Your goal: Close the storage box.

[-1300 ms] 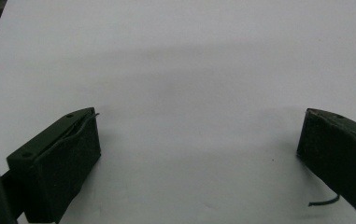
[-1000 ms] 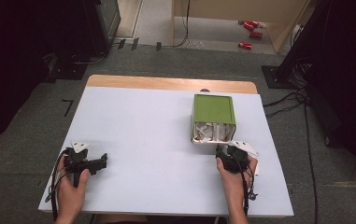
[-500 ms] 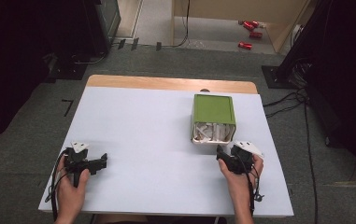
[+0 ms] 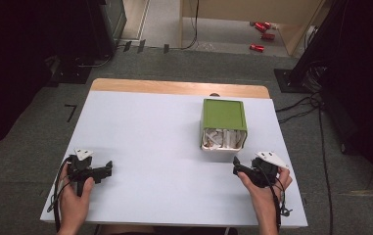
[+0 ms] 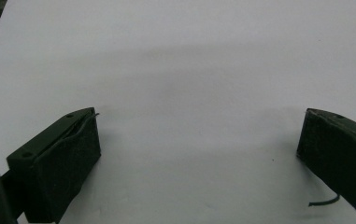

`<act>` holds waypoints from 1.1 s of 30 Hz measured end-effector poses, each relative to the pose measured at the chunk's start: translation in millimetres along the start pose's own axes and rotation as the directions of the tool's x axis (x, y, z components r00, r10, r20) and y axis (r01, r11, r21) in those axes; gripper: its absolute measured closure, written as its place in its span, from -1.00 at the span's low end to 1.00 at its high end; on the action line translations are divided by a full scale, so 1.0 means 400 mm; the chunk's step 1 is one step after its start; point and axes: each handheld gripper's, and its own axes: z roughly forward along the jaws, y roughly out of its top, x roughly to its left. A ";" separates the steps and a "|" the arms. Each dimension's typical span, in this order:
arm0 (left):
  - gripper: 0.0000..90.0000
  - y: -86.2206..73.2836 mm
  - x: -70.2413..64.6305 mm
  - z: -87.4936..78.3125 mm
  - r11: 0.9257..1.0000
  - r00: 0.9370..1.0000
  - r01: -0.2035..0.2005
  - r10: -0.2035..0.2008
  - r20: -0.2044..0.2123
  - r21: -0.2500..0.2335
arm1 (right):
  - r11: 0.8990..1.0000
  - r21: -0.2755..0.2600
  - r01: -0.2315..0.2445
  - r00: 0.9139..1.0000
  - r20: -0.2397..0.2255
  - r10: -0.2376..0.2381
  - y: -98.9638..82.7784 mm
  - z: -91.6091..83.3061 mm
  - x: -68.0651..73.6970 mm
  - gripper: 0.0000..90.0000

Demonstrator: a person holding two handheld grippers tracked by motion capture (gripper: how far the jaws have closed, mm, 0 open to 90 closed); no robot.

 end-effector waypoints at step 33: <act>-1.00 0.000 0.000 0.000 1.000 1.000 0.000 0.000 0.000 0.000 | 0.997 0.052 -0.064 0.995 0.085 0.059 -0.086 -0.052 -0.154 -0.71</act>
